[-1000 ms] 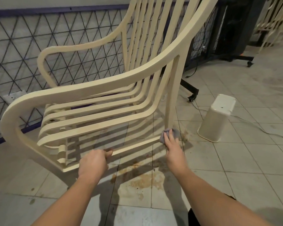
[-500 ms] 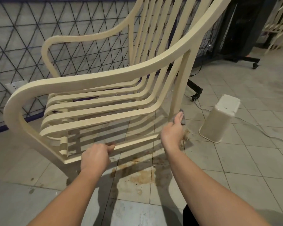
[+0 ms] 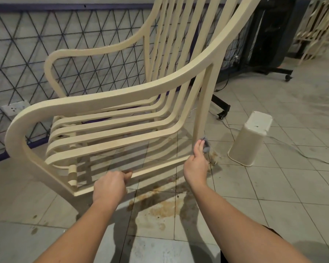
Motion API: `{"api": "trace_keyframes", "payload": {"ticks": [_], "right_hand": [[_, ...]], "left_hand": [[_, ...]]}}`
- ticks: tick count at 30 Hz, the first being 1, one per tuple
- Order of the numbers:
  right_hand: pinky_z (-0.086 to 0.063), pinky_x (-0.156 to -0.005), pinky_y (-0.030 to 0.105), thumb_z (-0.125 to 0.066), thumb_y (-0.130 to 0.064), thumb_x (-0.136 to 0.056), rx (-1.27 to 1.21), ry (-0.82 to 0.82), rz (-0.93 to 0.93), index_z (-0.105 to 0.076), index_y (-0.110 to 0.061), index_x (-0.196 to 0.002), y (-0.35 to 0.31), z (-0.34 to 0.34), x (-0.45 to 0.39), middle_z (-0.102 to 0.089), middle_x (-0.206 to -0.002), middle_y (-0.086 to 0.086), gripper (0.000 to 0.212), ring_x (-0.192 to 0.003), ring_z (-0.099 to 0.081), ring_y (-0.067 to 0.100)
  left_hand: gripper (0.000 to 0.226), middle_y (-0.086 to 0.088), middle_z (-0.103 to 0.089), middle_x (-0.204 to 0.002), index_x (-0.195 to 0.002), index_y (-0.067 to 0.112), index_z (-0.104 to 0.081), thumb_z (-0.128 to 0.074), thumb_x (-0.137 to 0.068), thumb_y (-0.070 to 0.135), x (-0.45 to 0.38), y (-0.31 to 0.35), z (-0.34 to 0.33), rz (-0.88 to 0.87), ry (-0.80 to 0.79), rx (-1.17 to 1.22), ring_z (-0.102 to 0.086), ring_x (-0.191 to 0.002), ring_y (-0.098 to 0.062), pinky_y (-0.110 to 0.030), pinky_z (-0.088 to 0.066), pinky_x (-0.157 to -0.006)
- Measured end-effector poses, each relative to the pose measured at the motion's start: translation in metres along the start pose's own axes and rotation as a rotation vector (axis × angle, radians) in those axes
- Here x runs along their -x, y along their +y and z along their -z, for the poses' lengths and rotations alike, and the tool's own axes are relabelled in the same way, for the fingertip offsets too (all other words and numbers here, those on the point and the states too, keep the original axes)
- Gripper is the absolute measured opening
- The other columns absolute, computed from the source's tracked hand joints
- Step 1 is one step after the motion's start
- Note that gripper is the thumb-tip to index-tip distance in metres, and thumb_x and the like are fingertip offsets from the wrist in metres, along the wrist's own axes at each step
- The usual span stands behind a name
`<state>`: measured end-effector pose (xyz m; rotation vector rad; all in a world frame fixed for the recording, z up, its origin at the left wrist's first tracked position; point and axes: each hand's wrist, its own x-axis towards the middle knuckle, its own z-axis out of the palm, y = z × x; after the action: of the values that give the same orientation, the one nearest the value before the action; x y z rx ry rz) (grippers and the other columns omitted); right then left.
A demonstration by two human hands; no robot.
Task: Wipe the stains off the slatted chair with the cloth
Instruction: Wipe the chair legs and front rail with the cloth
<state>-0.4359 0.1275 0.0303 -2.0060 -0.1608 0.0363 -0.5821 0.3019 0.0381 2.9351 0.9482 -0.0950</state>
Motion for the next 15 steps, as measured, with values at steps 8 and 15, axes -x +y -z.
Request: {"api": "trace_keyframes", "payload": {"ticks": [8,15], "right_hand": [[-0.021,-0.107,0.002,-0.030,0.001,-0.100,-0.086,0.041,0.036,-0.017,-0.027,-0.158,-0.004,0.004,-0.002,-0.011,-0.163,-0.018,0.065,-0.142,-0.029,0.004],[-0.004,-0.120,0.023,-0.040,0.000,-0.097,0.022,0.158,0.459,-0.018,-0.033,-0.156,-0.052,0.028,-0.026,-0.004,-0.160,-0.025,0.071,-0.151,-0.001,0.008]], "left_hand": [[0.040,0.007,-0.063,-0.090,-0.125,0.041,-0.068,-0.053,-0.099,0.015,-0.003,-0.004,-0.006,-0.007,0.022,0.013,-0.065,-0.081,-0.016,-0.031,-0.057,-0.074],[0.054,0.007,-0.070,-0.095,-0.133,0.053,-0.058,-0.053,-0.098,0.012,-0.005,-0.006,-0.015,0.018,0.083,0.046,-0.069,-0.087,-0.016,-0.031,-0.055,-0.073]]}}
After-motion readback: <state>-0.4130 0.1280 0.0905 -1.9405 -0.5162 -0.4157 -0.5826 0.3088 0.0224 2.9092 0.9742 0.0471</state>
